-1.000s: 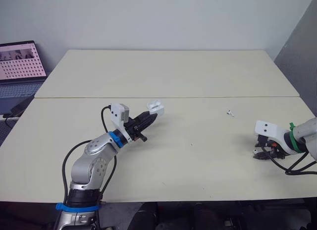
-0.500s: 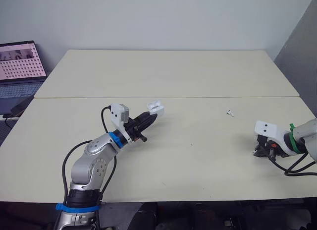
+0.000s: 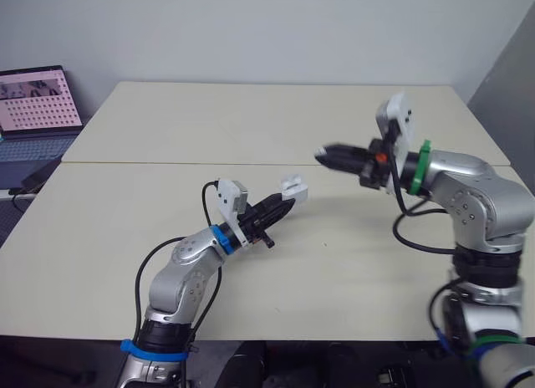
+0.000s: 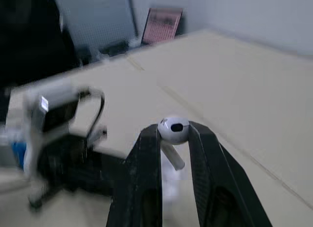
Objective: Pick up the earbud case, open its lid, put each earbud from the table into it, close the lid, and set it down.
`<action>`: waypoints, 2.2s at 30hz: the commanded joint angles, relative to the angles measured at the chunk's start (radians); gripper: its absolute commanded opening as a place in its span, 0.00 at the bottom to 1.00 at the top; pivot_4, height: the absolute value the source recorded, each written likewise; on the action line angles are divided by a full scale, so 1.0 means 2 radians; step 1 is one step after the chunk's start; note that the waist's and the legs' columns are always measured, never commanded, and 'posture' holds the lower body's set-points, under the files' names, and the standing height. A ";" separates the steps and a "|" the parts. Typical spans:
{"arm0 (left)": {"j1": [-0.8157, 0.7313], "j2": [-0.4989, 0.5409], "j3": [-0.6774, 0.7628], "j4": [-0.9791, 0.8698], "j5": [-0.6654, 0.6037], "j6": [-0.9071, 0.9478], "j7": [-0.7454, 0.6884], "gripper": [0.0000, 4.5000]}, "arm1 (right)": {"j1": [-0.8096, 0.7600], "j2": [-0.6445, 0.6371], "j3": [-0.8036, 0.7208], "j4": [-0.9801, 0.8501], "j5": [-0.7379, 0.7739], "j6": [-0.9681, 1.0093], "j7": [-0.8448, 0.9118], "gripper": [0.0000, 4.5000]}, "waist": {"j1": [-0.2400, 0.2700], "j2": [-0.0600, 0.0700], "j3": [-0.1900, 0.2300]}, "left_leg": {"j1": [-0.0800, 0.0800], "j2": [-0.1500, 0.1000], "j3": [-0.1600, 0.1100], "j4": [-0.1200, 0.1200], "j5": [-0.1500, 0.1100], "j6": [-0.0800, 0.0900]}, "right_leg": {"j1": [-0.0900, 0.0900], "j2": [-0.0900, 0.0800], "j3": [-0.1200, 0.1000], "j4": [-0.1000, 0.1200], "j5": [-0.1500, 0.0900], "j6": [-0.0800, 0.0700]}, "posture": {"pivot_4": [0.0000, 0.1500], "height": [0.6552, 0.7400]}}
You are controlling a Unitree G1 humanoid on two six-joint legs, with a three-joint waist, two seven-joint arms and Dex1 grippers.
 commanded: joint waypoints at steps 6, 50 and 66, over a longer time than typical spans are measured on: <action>-0.070 -0.033 0.004 0.052 0.041 -0.085 0.015 0.16 | 0.012 0.098 -0.024 -0.049 0.049 0.003 -0.145 0.09 | -0.006 0.000 0.000 | 0.001 0.000 0.001 0.000 0.000 0.001 | 0.000 0.000 0.000 0.002 0.000 0.000 | 1.00 1.00; -0.086 -0.034 -0.007 0.055 0.059 -0.117 0.000 0.16 | 0.091 0.059 0.074 -0.017 0.050 -0.089 -0.221 0.54 | -0.022 0.000 0.000 | 0.001 0.001 0.001 0.000 0.000 0.001 | 0.000 0.001 0.000 0.003 0.000 0.000 | 1.00 1.00; -0.056 0.011 0.022 0.059 0.053 -0.106 -0.007 0.16 | 0.077 -0.111 -0.013 0.053 0.060 -0.158 -0.128 0.62 | -0.021 0.000 0.000 | 0.001 0.001 0.001 0.000 0.000 0.001 | 0.000 0.001 0.000 0.002 0.000 0.000 | 1.00 1.00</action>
